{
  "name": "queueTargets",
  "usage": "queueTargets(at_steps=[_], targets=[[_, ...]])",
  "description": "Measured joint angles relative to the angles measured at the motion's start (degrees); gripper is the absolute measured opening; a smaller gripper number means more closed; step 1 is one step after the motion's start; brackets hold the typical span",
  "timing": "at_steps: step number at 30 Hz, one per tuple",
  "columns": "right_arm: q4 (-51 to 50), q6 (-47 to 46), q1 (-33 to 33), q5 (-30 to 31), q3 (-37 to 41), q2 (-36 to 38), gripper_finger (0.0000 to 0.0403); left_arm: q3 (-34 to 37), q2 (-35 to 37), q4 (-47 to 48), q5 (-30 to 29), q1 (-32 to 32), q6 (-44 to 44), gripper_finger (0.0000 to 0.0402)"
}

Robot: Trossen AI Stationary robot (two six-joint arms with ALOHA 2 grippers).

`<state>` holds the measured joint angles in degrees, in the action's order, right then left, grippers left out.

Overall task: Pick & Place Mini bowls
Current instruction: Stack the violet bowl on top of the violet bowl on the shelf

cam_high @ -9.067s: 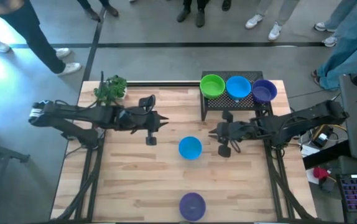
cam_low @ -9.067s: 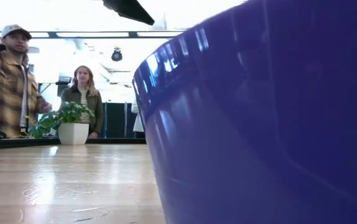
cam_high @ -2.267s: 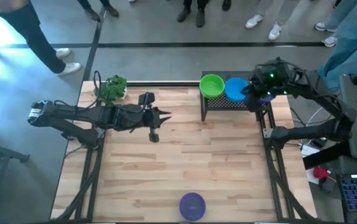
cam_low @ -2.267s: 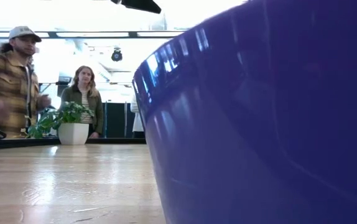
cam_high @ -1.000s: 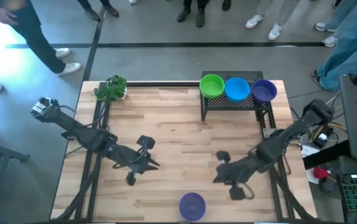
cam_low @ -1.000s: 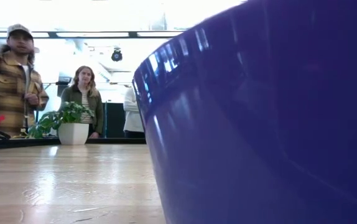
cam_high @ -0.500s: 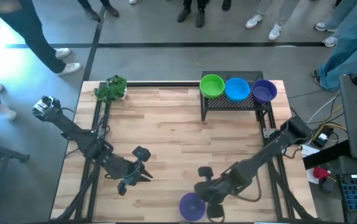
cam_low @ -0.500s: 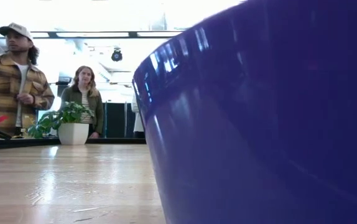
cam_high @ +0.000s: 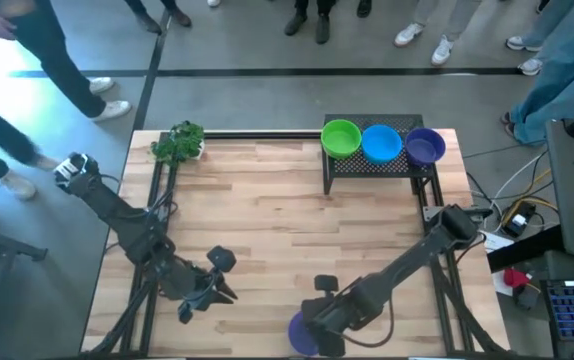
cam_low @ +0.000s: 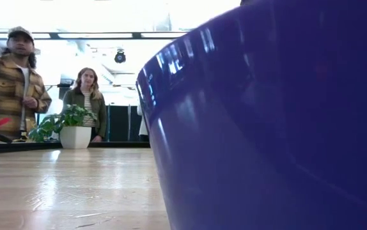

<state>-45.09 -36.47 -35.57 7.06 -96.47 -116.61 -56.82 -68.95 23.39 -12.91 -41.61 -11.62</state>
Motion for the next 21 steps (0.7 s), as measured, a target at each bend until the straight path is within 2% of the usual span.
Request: queueTargets(at_steps=[10,21], targets=[[-1.9,-1.0,0.3,0.8,0.1,-2.3,0.0107,0.0,0.0,0.0,0.0,-0.3,0.6,0.0057],[-2.1,0.4,0.7,4.4,1.0,-3.5,0.0109,0.0,0.0,0.1,0.0,-0.3,0.6,0.0057]])
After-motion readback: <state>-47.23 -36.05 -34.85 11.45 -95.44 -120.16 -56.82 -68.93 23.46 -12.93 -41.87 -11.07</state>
